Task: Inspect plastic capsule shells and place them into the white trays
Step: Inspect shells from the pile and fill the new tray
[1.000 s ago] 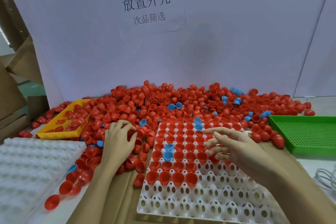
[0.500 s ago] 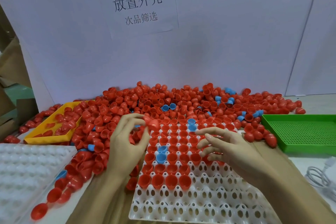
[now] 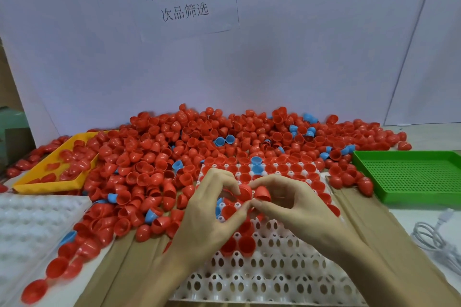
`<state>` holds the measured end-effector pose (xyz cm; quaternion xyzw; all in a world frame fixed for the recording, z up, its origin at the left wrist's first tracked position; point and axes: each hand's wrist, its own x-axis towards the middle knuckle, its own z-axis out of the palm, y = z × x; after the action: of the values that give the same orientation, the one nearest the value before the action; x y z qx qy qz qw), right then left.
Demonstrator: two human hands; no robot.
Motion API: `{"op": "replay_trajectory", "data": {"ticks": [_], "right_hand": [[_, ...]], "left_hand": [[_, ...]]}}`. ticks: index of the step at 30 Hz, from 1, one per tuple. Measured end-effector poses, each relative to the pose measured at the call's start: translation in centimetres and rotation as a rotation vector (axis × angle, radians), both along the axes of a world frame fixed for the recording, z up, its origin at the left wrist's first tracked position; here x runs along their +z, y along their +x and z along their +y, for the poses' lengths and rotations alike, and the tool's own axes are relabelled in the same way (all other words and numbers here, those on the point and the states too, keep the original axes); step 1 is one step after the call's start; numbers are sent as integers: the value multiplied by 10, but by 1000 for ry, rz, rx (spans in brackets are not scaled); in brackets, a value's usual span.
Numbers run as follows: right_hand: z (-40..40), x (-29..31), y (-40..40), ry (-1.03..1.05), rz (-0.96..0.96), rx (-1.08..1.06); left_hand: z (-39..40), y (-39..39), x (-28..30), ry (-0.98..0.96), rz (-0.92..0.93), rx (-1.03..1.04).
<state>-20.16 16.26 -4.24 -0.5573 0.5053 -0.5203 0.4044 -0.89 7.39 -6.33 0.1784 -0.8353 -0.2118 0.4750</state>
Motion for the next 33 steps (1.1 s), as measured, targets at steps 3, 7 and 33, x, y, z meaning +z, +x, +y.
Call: {"op": "replay_trajectory", "data": {"ticks": [3, 7, 33], "right_hand": [[1, 2, -2, -11, 18, -4], [1, 3, -1, -31, -26, 4], [1, 1, -9, -93, 47, -13]], "left_hand": [[4, 0, 1, 99, 5, 11], [3, -1, 3, 46, -14, 46], [-1, 3, 7, 445, 74, -142]]}}
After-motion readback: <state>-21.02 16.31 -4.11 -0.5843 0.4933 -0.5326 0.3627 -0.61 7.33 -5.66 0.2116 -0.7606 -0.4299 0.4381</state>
